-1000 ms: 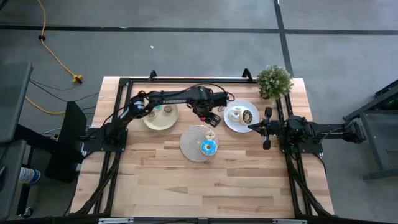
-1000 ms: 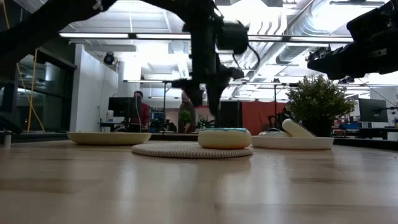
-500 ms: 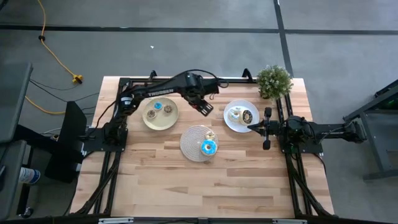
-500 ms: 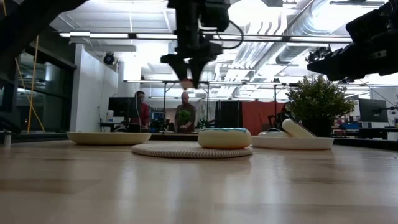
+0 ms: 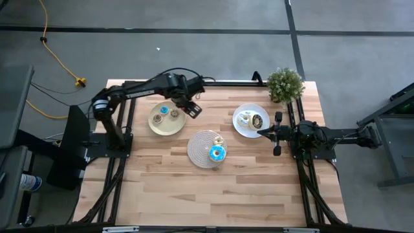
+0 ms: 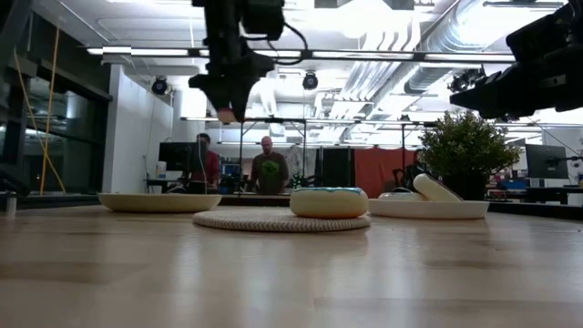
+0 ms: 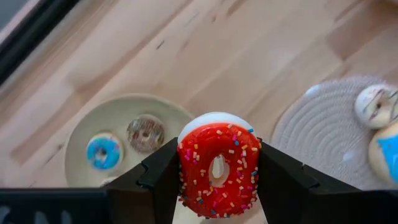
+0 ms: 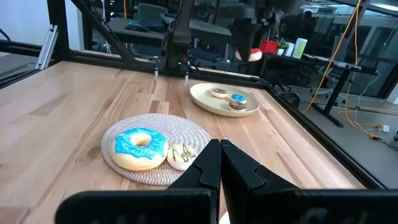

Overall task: Pick & Place donuts
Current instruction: Put the small red donut on the brown plate, then put the small white donut on the brown plate

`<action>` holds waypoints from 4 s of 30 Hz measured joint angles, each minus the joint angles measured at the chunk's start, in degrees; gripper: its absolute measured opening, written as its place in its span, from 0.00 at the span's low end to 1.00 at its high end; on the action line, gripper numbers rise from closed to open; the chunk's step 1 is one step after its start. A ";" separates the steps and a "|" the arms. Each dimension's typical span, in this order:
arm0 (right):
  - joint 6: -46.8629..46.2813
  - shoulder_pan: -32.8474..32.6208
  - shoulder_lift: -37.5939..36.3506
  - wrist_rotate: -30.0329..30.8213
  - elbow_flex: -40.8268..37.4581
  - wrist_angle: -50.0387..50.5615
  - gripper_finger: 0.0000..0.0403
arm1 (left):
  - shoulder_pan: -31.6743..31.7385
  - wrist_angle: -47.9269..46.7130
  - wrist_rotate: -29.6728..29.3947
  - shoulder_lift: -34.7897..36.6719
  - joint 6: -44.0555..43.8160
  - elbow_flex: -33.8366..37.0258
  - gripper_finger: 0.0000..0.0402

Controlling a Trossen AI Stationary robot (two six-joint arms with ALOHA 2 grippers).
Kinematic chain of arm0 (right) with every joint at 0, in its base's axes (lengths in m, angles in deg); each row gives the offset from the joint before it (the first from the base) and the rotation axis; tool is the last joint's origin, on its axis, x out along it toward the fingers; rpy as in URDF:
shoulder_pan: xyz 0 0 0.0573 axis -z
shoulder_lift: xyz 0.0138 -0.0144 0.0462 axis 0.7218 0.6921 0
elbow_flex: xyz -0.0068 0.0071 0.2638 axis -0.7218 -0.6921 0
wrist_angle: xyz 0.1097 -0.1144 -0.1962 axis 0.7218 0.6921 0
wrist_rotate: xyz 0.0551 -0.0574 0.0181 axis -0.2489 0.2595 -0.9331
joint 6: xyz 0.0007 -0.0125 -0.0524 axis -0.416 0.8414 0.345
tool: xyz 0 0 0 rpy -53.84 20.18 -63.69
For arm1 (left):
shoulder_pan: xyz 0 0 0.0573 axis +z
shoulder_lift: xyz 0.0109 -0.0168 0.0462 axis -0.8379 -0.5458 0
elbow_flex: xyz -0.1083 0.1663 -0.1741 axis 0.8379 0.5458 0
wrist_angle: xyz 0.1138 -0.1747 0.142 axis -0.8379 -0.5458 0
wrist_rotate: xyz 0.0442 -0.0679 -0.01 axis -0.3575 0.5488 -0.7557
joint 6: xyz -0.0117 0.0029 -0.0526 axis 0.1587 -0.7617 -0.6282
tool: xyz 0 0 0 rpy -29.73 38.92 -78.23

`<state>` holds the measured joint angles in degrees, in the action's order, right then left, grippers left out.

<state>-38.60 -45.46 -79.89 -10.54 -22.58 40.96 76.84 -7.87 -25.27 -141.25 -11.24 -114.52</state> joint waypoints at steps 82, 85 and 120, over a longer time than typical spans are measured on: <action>0.00 0.01 -0.05 0.00 0.00 0.00 0.00 | 14.62 30.75 10.95 13.25 7.48 46.42 0.44; -0.01 0.00 -0.05 -0.02 0.00 0.00 0.00 | 14.62 30.72 10.92 13.25 7.49 46.41 0.44; -0.02 0.00 -0.05 0.00 0.00 0.00 0.00 | 14.57 28.27 5.36 13.21 11.36 42.15 0.65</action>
<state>-38.61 -45.47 -79.94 -10.54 -22.58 40.96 91.42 20.40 -19.92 -128.04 0.12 -72.37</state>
